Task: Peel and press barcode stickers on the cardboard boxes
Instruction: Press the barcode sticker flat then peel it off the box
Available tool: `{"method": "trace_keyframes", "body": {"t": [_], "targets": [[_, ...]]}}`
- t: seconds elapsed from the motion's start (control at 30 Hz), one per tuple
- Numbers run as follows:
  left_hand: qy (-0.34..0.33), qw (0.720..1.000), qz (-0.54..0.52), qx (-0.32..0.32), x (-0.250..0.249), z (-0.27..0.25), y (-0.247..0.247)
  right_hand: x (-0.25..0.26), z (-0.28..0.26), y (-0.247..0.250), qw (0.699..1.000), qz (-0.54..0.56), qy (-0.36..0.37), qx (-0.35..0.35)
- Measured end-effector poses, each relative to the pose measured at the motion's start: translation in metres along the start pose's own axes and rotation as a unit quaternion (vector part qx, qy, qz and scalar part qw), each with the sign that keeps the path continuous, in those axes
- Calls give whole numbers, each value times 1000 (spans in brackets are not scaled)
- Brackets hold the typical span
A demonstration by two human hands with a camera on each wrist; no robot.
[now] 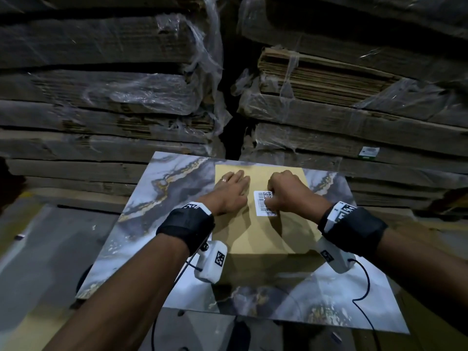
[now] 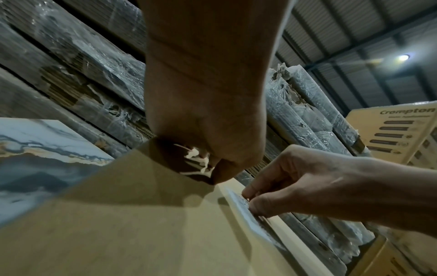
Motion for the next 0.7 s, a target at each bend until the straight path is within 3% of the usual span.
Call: {"method": "trace_keyframes", "body": {"t": [0.37, 0.7], "targets": [[-5, 999, 20, 37, -6, -4, -4, -14, 1, 5, 996, 80, -6, -22], [-13, 999, 25, 33, -8, -10, -4, -8, 3, -11, 1000, 6, 7, -8]]}}
Point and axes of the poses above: each hand's wrist, its own z-axis towards the middle knuckle, its own y-axis out of the back of the hand, x = y × z, the point moved 7 cm from there along z, towards the middle knuckle, and after that the axes turned 15 degrees about z, right-handed, at the moved point
